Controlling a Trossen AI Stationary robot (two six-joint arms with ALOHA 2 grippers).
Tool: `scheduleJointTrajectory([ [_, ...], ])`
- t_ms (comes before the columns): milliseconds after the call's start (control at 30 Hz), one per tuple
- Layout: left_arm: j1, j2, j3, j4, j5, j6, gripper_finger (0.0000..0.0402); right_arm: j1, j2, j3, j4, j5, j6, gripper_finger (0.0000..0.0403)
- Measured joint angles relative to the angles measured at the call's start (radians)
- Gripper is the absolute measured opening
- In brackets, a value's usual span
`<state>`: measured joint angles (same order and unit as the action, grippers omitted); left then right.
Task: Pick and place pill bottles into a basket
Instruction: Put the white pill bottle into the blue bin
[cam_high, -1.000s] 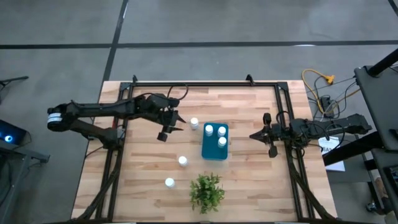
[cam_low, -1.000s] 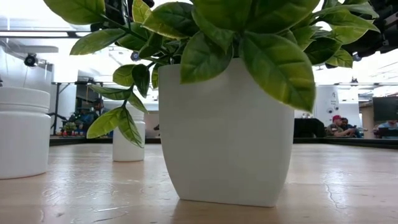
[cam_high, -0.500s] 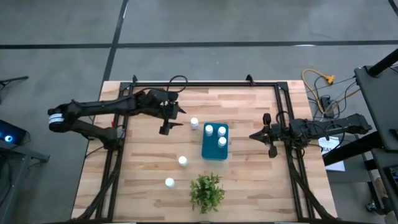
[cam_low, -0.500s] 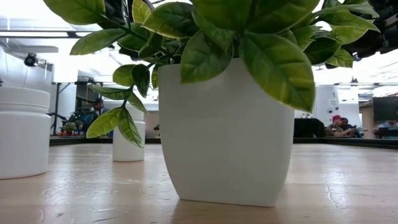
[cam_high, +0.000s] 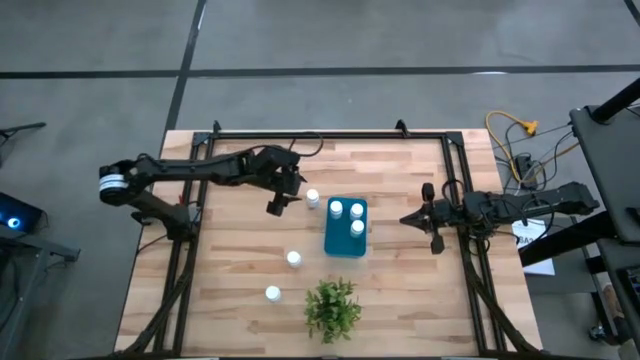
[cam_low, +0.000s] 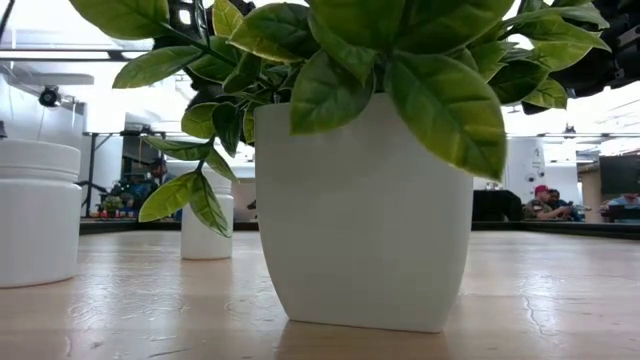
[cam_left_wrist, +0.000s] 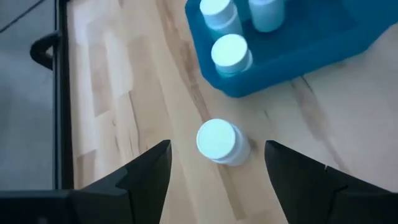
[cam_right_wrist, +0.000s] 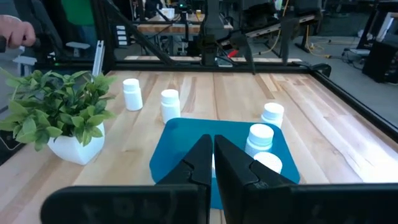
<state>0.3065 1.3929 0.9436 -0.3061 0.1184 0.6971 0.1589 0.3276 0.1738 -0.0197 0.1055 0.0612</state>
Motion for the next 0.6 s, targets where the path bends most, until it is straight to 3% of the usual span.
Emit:
scheduleJointTrajectory([
  [600,0.001,0.159,0.09,-0.026,0.007,0.05,0.024,0.0,0.002,0.0,-0.001,0.001,0.009,0.0008],
])
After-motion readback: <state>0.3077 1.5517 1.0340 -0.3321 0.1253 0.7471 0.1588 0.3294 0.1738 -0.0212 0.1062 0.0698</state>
